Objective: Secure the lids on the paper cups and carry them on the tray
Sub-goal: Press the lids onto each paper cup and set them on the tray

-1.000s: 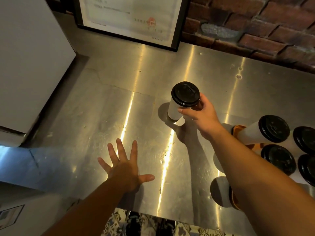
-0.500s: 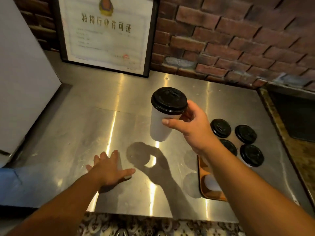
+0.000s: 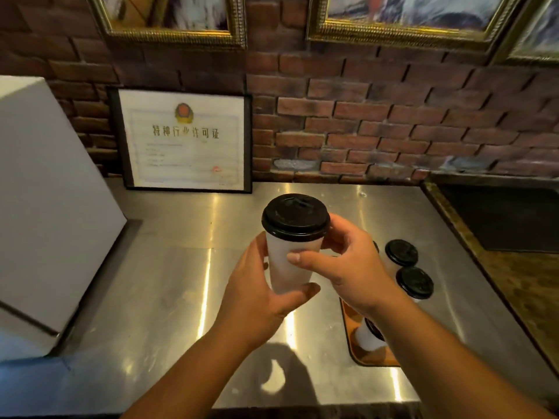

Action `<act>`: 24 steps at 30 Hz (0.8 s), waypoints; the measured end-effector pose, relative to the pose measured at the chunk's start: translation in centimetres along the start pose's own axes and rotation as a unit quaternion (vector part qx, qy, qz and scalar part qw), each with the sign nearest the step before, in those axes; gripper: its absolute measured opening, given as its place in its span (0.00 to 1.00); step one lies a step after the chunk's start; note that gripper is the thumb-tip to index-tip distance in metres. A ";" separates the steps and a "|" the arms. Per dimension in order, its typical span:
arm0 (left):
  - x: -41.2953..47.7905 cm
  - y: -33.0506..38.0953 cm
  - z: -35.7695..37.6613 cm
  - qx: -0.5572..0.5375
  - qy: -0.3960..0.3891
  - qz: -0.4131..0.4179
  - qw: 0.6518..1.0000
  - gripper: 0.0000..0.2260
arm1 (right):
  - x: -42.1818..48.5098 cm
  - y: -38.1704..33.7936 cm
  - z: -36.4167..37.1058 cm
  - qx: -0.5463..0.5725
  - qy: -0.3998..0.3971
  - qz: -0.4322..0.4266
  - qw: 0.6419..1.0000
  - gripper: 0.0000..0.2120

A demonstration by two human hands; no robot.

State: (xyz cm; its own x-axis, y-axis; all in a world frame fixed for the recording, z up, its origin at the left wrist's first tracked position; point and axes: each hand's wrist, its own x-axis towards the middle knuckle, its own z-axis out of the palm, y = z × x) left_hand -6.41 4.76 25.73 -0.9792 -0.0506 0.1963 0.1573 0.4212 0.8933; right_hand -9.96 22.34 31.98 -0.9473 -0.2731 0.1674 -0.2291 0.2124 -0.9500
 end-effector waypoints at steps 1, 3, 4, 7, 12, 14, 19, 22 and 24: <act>-0.1 1.1 -0.1 -0.011 0.003 0.005 1.000 0.42 | -0.4 -0.5 -0.1 0.003 0.008 -0.008 1.000 0.25; -0.6 3.0 -0.5 -0.023 0.011 0.008 1.000 0.41 | -1.1 -1.6 -0.3 0.007 0.019 -0.021 1.000 0.25; -1.0 3.8 -0.8 -0.025 0.016 0.008 1.000 0.41 | -1.4 -2.1 -0.3 0.009 0.022 -0.027 0.999 0.25; -2.3 5.9 -1.4 -0.037 0.029 0.016 0.999 0.37 | -2.7 -3.5 -0.5 0.029 0.016 -0.040 0.999 0.27; -4.4 8.6 -1.7 -0.047 0.048 0.033 0.997 0.34 | -4.8 -5.7 -1.0 0.069 0.014 -0.051 0.996 0.30; -5.2 9.1 -1.7 -0.041 0.057 0.032 0.997 0.35 | -5.6 -6.3 -1.2 0.079 0.018 -0.059 0.995 0.30; -6.8 9.4 -2.0 -0.040 0.059 0.031 0.997 0.39 | -7.4 -6.7 -0.6 0.108 0.029 -0.056 0.992 0.31; -7.3 9.5 -2.1 -0.045 0.044 0.029 0.998 0.40 | -7.8 -7.0 -0.2 0.117 0.037 -0.050 0.991 0.30; -7.5 9.7 -2.3 -0.053 0.043 0.026 0.997 0.40 | -7.8 -7.2 -0.1 0.130 0.030 -0.043 0.990 0.30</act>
State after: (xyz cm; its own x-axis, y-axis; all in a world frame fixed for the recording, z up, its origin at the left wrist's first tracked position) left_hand 2.74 7.13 33.89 -0.9555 -0.1103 0.2735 0.2249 0.3278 0.9176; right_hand -0.90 22.99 37.56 -0.9399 -0.2228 0.2588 -0.2516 -0.0610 -0.9659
